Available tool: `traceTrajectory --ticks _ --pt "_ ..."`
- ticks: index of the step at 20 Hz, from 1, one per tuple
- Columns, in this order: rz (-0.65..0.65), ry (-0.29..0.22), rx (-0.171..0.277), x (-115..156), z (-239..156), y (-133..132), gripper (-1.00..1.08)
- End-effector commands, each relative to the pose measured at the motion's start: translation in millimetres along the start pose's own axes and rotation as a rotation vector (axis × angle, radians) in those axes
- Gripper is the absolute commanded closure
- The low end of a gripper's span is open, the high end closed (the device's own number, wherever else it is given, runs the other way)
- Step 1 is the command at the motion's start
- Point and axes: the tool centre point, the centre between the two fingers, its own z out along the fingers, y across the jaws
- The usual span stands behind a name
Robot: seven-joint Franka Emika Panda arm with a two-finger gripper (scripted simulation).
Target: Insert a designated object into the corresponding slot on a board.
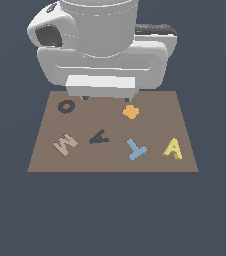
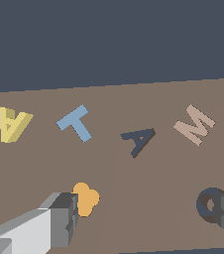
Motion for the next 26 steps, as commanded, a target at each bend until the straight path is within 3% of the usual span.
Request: traceTrajectory --ticks 1,12,26 --pt "0.0 0.0 0.0 0 0 0 -0.92" --pt "0.031 -0.007 -0.002 3 18 -27 -0.92" --pt "0.148 -0.035 -0.011 23 87 -125 -0.92"
